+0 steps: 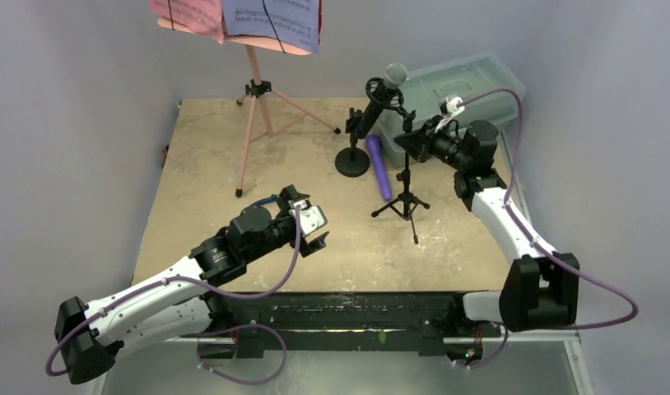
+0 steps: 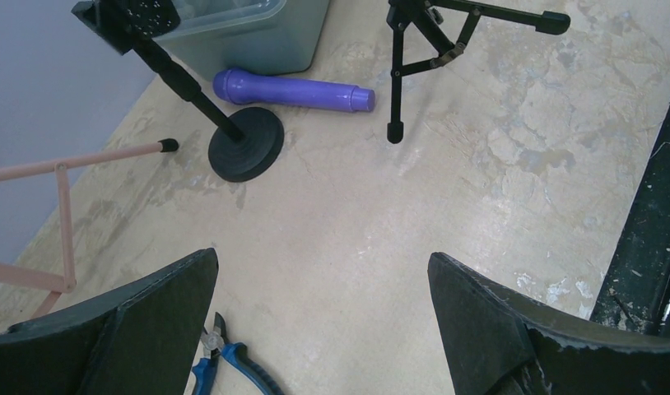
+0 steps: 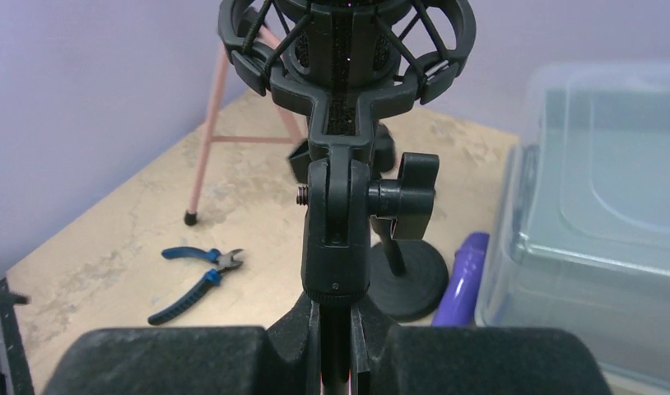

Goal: Pack up the instrument practice props
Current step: Pick up the microphone stand with the microphone from the center of the board, then remove the microphone from the microphone stand, then place the microphone at the center of the board.

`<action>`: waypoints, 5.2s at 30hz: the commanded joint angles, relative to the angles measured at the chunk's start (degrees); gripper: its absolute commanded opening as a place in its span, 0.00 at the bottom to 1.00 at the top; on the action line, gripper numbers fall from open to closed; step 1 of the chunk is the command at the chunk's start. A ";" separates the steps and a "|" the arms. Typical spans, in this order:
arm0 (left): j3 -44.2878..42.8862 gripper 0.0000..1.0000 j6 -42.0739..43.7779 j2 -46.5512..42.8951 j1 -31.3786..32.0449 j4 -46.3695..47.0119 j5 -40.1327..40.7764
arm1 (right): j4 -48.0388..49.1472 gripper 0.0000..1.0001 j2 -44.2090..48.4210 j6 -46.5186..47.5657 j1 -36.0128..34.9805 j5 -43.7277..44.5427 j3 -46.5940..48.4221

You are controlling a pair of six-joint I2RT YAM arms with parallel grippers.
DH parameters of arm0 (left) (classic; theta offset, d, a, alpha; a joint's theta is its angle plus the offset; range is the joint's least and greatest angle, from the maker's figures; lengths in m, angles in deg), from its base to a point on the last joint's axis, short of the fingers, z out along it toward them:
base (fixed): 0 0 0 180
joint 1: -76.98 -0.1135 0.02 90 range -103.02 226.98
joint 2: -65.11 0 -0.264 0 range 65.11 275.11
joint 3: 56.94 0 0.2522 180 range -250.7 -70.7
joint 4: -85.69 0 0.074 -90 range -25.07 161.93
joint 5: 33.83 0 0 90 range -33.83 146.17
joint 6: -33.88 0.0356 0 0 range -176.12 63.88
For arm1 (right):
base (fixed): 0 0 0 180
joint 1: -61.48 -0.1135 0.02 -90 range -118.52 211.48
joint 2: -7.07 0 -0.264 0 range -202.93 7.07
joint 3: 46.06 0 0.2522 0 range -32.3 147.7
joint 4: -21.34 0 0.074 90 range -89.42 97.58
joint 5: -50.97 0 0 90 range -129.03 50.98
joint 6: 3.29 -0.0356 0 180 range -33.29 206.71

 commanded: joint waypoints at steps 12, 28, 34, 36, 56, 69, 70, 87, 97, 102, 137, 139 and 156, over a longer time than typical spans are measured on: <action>-0.86 1.00 -7.36 -3.67 -0.67 10.62 -8.71 | 16.98 0.00 17.90 6.21 3.16 -30.38 -14.59; -28.59 0.94 -10.98 15.00 -0.58 17.82 -18.16 | 22.57 0.00 21.77 14.35 3.16 -39.18 -24.33; -35.70 0.94 -6.98 20.69 -0.61 12.37 -20.00 | 17.40 0.00 22.06 18.67 3.25 -39.95 -23.09; -36.73 0.94 -6.83 21.98 -0.61 10.36 -20.39 | 17.27 0.00 22.21 18.77 3.24 -40.08 -23.09; -39.07 0.77 -11.98 25.73 -0.61 5.03 -23.16 | 13.81 0.00 21.45 21.79 3.34 -39.39 -22.51; -41.68 0.21 -20.00 24.98 -0.57 10.81 -23.88 | 9.58 0.00 21.52 25.67 3.32 -37.13 -21.92; -42.09 0.20 -20.51 24.94 -0.56 11.38 -23.88 | 8.96 0.00 21.53 26.20 3.34 -36.90 -21.78; -61.19 0.15 -13.76 34.93 -0.53 10.76 -25.34 | -0.48 0.00 22.57 31.32 3.08 -36.43 -18.67; -63.23 0.12 -12.14 38.22 -0.52 7.53 -22.34 | -1.93 0.00 24.07 30.60 2.35 -34.24 -17.32; -74.44 0.11 -12.18 44.55 -0.44 8.15 -26.06 | -3.09 0.00 23.63 30.44 1.21 -30.74 -16.63; -55.07 0.00 -11.25 24.41 -0.08 31.35 -15.72 | -18.11 0.00 23.55 37.34 1.45 -25.20 -9.02; -50.33 0.00 -11.47 20.12 -0.08 29.98 -13.33 | -16.37 0.00 23.55 33.97 2.67 -27.54 -9.26; -8.60 0.00 -29.10 0.27 -0.17 32.79 7.87 | -8.97 0.00 24.52 23.94 10.94 -32.35 -9.96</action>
